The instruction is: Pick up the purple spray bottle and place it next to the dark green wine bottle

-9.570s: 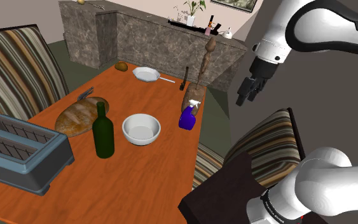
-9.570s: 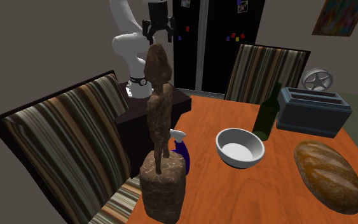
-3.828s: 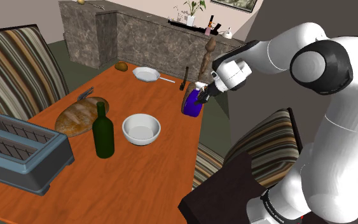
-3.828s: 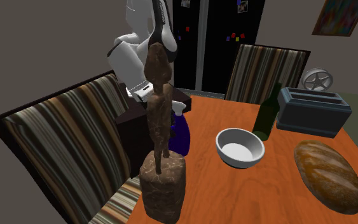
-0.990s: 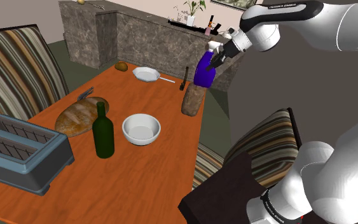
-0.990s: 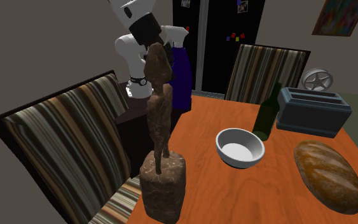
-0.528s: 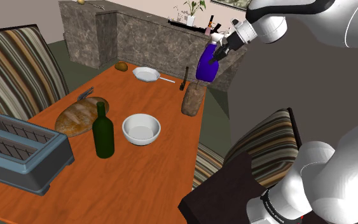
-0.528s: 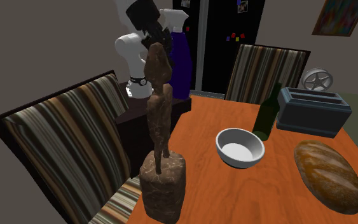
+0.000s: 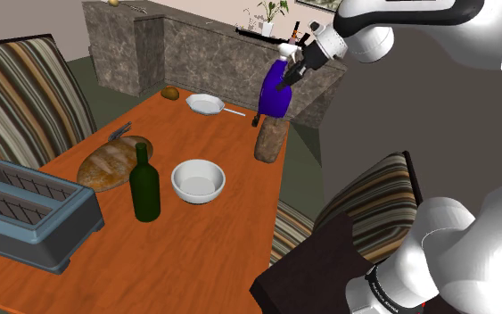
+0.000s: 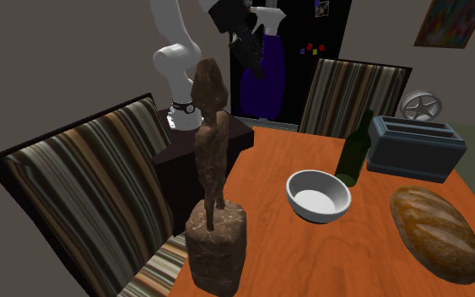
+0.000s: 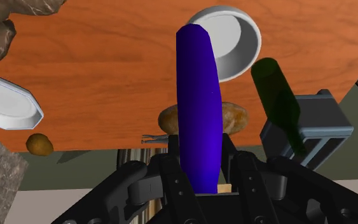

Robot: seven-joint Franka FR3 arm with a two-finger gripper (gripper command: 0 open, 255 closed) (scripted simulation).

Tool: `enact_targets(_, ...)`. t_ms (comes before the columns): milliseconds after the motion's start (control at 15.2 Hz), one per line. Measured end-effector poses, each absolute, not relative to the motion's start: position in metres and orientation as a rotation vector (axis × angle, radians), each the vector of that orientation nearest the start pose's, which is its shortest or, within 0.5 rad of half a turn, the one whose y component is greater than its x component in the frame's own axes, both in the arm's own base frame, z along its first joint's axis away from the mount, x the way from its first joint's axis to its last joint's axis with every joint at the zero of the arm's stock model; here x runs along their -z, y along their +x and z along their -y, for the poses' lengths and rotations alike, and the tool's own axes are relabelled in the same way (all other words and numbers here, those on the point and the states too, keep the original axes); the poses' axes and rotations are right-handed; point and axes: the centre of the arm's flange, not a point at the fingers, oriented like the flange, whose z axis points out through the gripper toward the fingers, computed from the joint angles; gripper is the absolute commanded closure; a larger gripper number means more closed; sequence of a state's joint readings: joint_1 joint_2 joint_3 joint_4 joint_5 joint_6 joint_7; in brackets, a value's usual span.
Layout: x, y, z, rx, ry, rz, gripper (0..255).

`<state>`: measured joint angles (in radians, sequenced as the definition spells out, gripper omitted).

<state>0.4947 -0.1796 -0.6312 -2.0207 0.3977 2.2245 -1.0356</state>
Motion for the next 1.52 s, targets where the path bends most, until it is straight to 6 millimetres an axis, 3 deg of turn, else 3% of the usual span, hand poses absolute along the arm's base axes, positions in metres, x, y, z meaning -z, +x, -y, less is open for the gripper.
enact_targets(1518,-0.555,0.523,-0.224,0.777,-2.671,0.973,255)
